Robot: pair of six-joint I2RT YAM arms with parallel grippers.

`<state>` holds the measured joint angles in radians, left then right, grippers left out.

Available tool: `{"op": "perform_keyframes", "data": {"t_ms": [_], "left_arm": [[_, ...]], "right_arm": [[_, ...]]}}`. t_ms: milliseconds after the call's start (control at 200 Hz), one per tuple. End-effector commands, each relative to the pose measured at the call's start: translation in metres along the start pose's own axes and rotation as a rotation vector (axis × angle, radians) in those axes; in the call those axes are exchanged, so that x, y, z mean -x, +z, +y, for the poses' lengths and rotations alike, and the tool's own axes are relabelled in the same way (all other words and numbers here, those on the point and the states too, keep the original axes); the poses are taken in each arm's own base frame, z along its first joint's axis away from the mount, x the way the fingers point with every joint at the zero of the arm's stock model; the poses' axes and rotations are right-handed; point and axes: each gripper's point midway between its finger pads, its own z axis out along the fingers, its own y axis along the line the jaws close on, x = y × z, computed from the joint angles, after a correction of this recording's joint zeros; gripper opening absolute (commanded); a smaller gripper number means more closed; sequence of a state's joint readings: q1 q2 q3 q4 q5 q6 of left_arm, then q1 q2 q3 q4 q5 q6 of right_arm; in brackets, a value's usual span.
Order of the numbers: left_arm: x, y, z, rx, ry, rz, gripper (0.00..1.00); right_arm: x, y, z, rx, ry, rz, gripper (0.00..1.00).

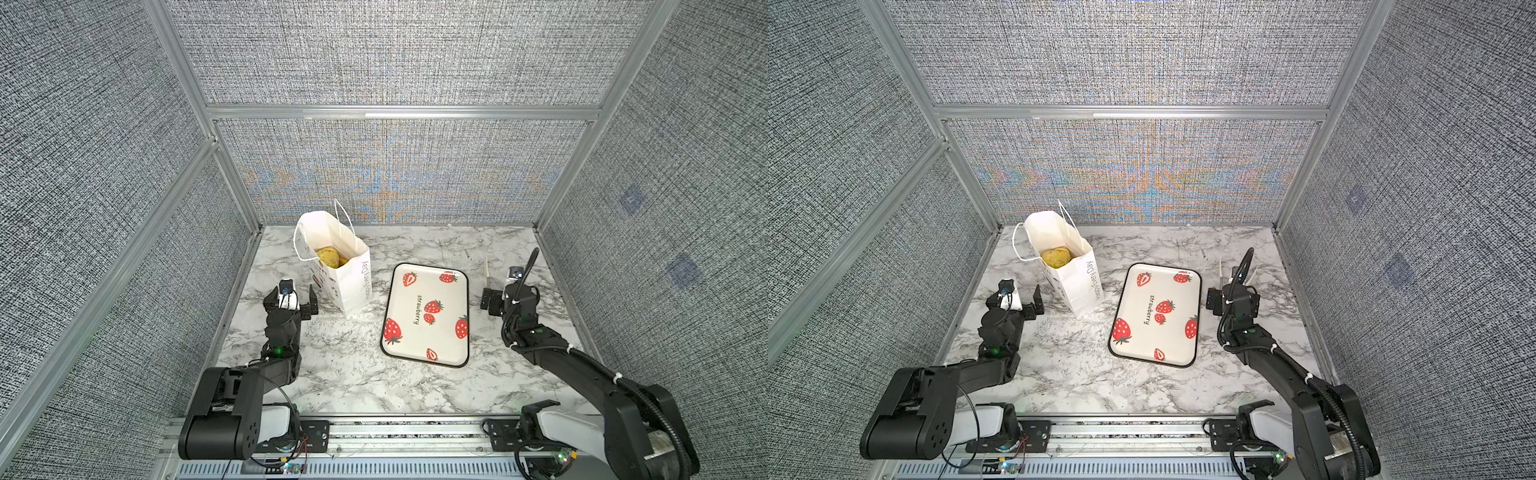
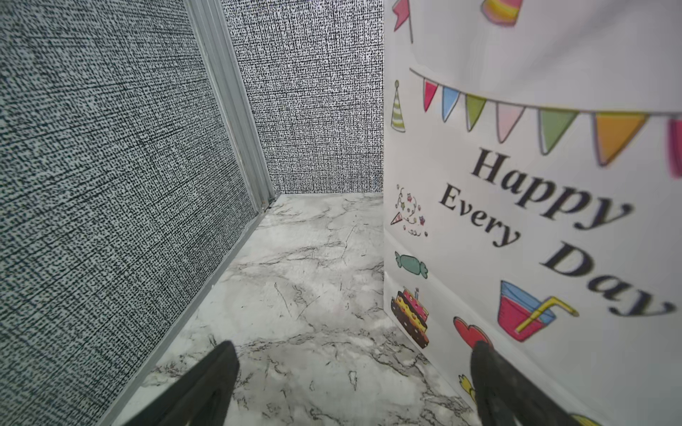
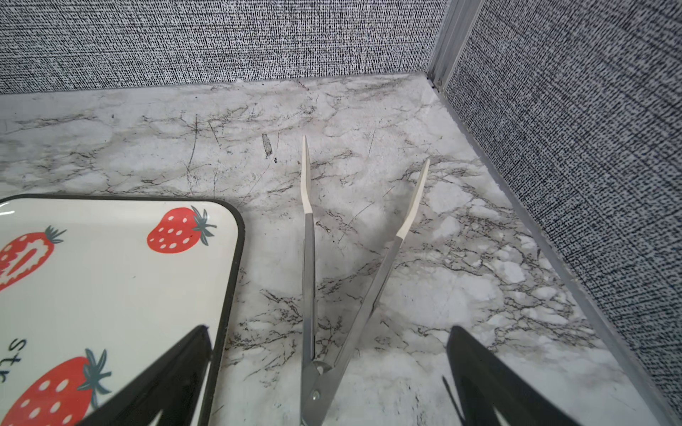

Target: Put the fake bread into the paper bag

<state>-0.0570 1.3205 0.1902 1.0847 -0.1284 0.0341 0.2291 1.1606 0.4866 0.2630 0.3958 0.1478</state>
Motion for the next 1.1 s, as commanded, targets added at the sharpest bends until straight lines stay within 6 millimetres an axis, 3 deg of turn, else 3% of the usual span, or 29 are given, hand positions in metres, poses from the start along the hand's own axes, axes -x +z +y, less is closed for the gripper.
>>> {"op": "perform_keyframes", "data": {"t_ms": [0, 340, 600, 830, 1095], "left_arm": [[0.01, 0.001, 0.0, -0.013, -0.01, -0.052, 0.99], [-0.008, 0.002, 0.008, -0.005, -0.052, -0.052, 0.99], [-0.014, 0.006, 0.002, -0.037, -0.041, -0.045, 0.99], [-0.013, 0.006, 0.002, -0.036, -0.039, -0.046, 0.99], [-0.013, 0.006, 0.003, -0.035, -0.039, -0.046, 0.99]], "right_arm": [[0.016, -0.002, -0.003, -0.016, -0.011, -0.081, 0.99], [0.015, -0.009, -0.02, -0.074, -0.042, -0.158, 0.99], [0.008, 0.001, -0.02, -0.071, -0.08, -0.168, 0.99], [0.0, 0.01, -0.038, -0.109, -0.057, -0.171, 0.99], [-0.007, 0.025, -0.031, -0.047, -0.055, -0.177, 0.99]]}}
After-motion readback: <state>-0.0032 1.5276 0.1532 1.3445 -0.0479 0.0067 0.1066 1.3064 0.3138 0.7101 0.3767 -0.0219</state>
